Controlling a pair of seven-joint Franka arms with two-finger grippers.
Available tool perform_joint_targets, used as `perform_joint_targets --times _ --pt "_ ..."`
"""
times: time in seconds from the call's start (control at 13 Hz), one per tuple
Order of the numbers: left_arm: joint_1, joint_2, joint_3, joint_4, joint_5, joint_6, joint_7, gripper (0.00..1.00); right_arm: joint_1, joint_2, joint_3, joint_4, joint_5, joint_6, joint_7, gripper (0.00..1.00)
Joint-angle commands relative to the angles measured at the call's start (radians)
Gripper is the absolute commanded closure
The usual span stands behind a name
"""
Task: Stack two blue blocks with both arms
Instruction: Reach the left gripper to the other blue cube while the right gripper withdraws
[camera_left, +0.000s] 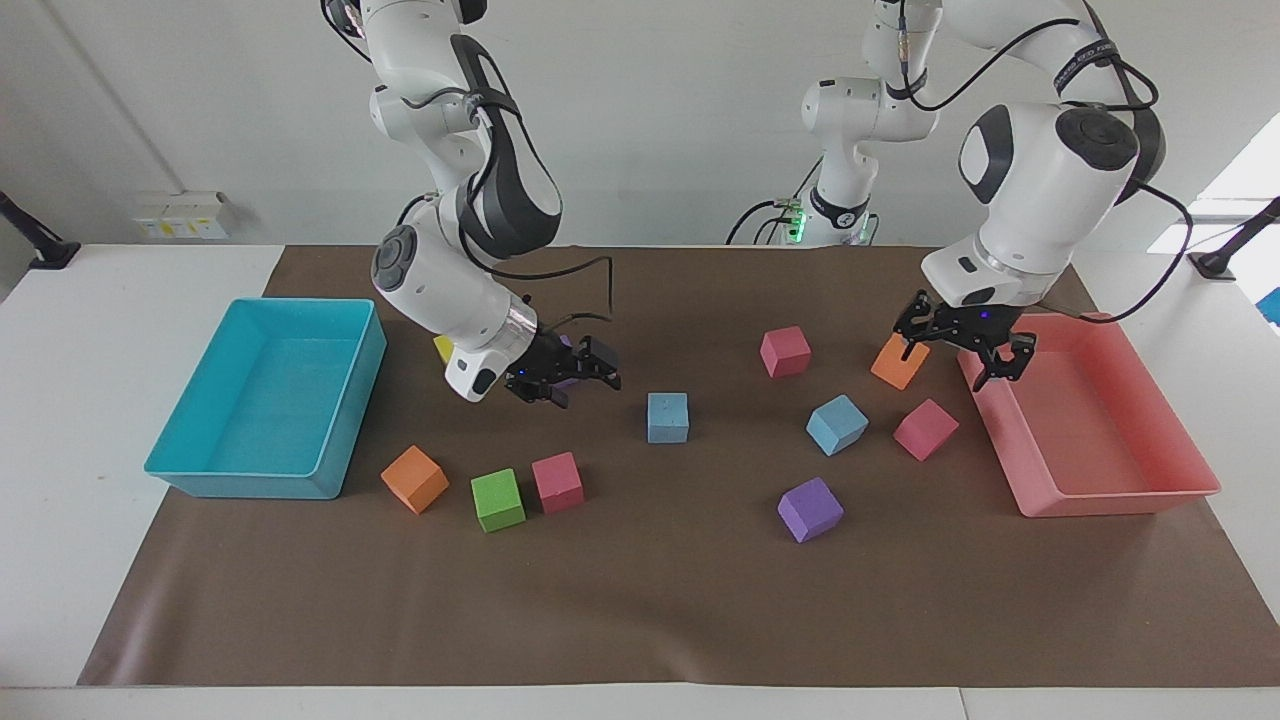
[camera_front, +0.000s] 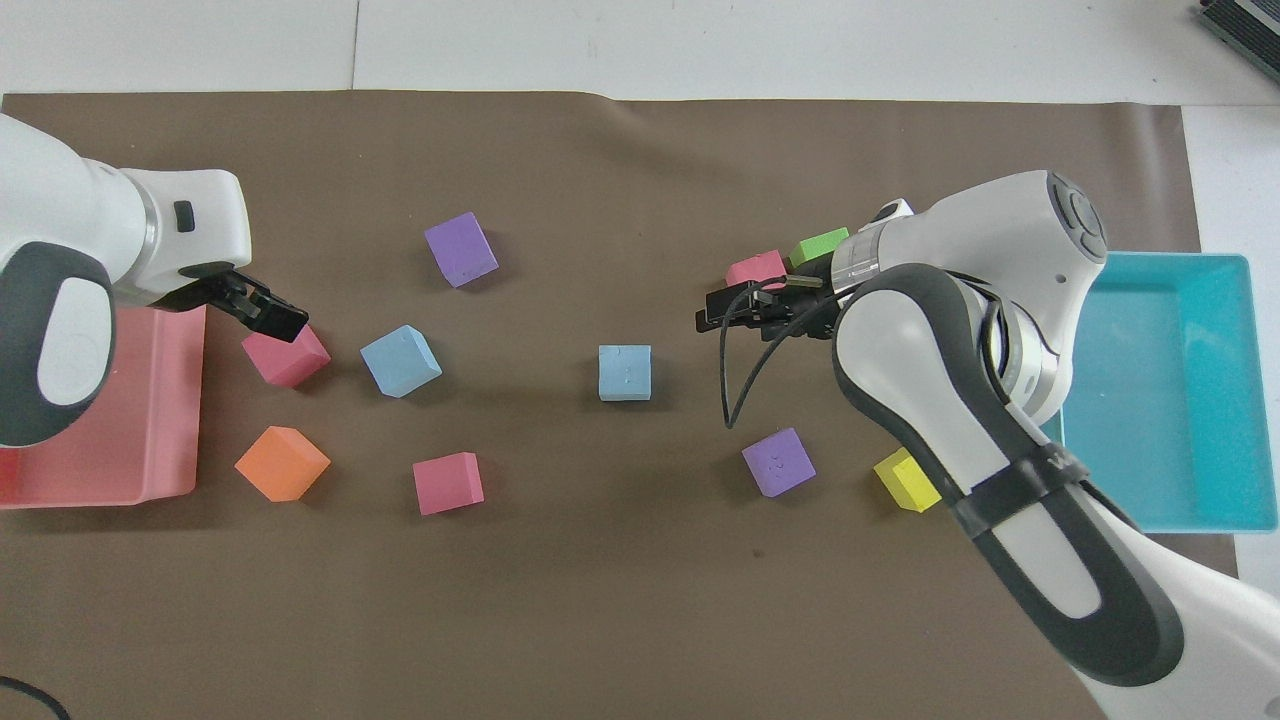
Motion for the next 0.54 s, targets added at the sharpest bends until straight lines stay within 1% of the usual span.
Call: perform_joint_targets --times 0.0,0.08,0.15,0.23,0.31,0.38,0.46 --pt "-0.042 -0.022 0.016 -0.086 0.009 0.046 0.117 0.00 -0.031 0.020 0.013 -0.045 0.155 -0.005 -0.167 0.25" --pt "-0.048 -0.020 0.016 -0.118 0.009 0.055 0.163 0.00 -0.031 0.030 0.011 -0.060 0.204 0.002 -0.234 0.33" --pt "-0.078 -0.011 0.018 -0.145 0.009 0.099 0.165 0.00 -0.032 0.036 0.011 -0.078 0.243 0.009 -0.271 0.41" --pt "-0.100 0.006 0.018 -0.187 0.009 0.172 0.162 0.00 -0.034 0.045 0.011 -0.085 0.271 0.012 -0.304 0.48" --pt "-0.114 0.015 0.018 -0.219 0.009 0.228 0.160 0.00 -0.038 0.057 0.011 -0.086 0.295 0.012 -0.333 0.58" --pt "-0.121 0.020 0.018 -0.242 0.009 0.262 0.160 0.00 -0.040 0.068 0.011 -0.092 0.320 0.014 -0.354 0.74" --pt "-0.121 0.036 0.019 -0.248 0.009 0.283 0.160 0.00 -0.040 0.070 0.011 -0.100 0.338 0.014 -0.355 0.96"
